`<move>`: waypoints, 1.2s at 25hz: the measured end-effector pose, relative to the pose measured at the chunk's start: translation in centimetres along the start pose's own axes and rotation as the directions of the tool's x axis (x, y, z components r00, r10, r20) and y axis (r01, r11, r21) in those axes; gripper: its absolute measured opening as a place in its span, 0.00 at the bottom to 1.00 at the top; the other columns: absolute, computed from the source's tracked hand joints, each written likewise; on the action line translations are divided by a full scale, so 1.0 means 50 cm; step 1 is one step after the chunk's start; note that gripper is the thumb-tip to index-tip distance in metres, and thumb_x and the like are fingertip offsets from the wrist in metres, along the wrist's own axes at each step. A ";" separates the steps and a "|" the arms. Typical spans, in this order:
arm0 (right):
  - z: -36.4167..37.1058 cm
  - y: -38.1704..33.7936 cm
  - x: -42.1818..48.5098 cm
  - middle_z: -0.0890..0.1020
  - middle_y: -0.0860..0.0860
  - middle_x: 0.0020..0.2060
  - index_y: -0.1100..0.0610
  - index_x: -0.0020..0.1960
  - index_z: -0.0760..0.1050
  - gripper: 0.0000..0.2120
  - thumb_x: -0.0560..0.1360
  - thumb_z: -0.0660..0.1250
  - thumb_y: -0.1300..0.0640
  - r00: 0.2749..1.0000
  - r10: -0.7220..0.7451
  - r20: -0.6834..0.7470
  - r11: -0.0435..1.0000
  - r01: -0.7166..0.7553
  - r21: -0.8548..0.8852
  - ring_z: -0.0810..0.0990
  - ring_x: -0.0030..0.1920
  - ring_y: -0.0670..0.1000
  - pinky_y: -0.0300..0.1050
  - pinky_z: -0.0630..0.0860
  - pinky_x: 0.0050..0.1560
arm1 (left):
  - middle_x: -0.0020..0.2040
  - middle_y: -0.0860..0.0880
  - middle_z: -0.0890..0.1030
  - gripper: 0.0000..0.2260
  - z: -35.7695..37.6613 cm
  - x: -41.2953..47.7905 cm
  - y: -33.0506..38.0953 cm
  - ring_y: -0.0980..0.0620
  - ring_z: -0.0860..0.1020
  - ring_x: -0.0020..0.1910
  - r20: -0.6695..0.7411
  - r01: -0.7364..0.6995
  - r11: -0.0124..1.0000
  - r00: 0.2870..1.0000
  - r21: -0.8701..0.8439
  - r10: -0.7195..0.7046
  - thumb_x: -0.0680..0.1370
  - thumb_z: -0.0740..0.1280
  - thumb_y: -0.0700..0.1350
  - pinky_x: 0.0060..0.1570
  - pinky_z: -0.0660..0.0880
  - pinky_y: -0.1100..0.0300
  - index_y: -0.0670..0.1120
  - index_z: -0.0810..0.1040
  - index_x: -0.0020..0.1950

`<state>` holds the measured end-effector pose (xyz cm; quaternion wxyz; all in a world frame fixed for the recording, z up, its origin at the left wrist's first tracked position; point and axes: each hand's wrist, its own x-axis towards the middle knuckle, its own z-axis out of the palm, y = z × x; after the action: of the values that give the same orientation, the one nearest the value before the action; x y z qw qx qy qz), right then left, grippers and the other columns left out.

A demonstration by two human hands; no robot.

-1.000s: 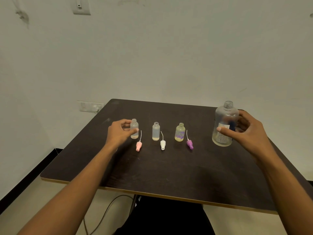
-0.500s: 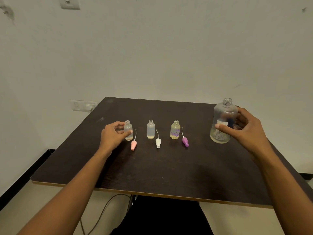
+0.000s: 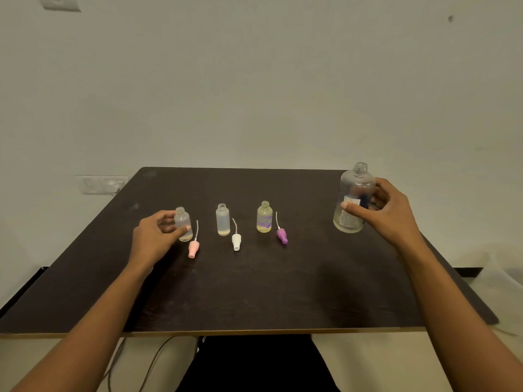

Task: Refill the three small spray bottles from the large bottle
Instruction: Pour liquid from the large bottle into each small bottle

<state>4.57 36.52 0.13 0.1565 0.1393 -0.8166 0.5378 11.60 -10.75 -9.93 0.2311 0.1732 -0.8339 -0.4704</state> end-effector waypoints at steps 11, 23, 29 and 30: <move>-0.061 0.114 0.128 0.81 0.47 0.63 0.52 0.70 0.73 0.33 0.70 0.82 0.47 0.988 0.078 -0.131 0.992 -0.090 -0.089 0.82 0.60 0.52 0.47 0.80 0.61 | 0.66 0.56 0.81 0.24 -0.027 -0.069 0.026 0.57 0.80 0.62 -0.077 -0.049 0.997 0.996 -0.067 0.044 0.70 0.79 0.58 0.60 0.77 0.53 0.68 0.76 0.63; 0.027 0.190 0.243 0.81 0.49 0.64 0.53 0.70 0.72 0.35 0.69 0.83 0.46 0.990 0.104 -0.091 0.982 -0.117 -0.150 0.80 0.59 0.49 0.42 0.79 0.58 | 0.64 0.56 0.84 0.26 0.042 -0.282 0.107 0.62 0.81 0.63 0.040 -0.140 0.962 0.987 -0.235 0.153 0.68 0.78 0.49 0.61 0.77 0.66 0.57 0.80 0.66; 0.059 0.225 0.257 0.81 0.52 0.67 0.53 0.71 0.72 0.35 0.69 0.83 0.46 0.989 0.134 -0.064 0.972 -0.144 -0.185 0.80 0.61 0.49 0.47 0.79 0.63 | 0.64 0.55 0.84 0.25 0.097 -0.309 0.142 0.58 0.82 0.64 0.173 -0.161 0.945 0.961 -0.285 0.216 0.67 0.78 0.46 0.64 0.77 0.60 0.54 0.81 0.64; 0.061 0.230 0.258 0.81 0.51 0.67 0.52 0.70 0.73 0.35 0.69 0.83 0.46 0.988 0.140 -0.062 0.971 -0.149 -0.186 0.80 0.60 0.48 0.45 0.79 0.61 | 0.64 0.55 0.84 0.25 0.108 -0.310 0.146 0.57 0.82 0.64 0.179 -0.158 0.941 0.959 -0.298 0.218 0.67 0.78 0.46 0.63 0.77 0.59 0.54 0.81 0.64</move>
<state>-12.06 37.38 -5.38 0.1491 0.0510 -0.8682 0.4705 21.04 4.53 -9.47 0.2081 0.0073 -0.7911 -0.5752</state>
